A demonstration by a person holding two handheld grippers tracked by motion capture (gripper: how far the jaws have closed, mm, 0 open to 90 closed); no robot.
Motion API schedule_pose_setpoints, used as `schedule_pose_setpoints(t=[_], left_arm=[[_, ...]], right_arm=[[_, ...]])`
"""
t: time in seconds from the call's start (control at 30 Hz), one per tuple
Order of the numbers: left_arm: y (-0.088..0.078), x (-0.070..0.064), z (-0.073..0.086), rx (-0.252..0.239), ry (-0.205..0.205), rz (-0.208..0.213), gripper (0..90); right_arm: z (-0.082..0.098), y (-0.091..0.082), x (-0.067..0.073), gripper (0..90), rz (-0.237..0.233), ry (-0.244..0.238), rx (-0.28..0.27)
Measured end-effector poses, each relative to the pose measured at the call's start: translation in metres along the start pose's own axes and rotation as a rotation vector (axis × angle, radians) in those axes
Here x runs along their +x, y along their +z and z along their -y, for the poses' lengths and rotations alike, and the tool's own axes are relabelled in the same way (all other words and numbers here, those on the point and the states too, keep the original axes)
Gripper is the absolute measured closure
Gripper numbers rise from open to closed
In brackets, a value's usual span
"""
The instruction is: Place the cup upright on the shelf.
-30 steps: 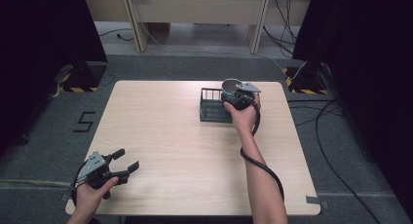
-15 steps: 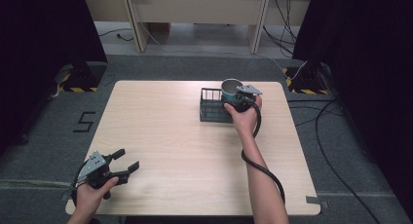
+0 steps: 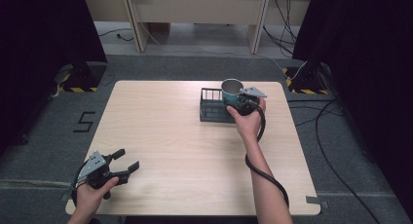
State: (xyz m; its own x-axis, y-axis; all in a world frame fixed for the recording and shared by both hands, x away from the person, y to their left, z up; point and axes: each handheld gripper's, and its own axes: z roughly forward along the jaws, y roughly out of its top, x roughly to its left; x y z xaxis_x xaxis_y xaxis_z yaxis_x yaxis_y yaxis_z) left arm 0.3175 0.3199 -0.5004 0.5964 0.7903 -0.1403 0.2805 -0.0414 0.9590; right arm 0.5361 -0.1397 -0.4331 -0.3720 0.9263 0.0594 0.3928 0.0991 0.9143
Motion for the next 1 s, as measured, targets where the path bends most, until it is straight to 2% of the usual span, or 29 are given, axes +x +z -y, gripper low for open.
schedule_pose_setpoints(t=[0.33, 0.63, 1.0], left_arm=[[0.0, 0.0, 0.0, -0.001, -0.001, -0.001, 17.2], [0.0, 0.0, 0.0, 0.0, 0.001, -0.003, 17.1], [0.0, 0.0, 0.0, 0.002, 0.002, -0.004, 17.1]], right_arm=[[0.004, -0.017, 0.001, 14.8, -0.014, 0.004, 0.001], [0.007, -0.034, 0.004, 14.9, -0.025, -0.003, -0.021], [0.021, -0.05, 0.004, 14.9, -0.035, -0.001, -0.031]])
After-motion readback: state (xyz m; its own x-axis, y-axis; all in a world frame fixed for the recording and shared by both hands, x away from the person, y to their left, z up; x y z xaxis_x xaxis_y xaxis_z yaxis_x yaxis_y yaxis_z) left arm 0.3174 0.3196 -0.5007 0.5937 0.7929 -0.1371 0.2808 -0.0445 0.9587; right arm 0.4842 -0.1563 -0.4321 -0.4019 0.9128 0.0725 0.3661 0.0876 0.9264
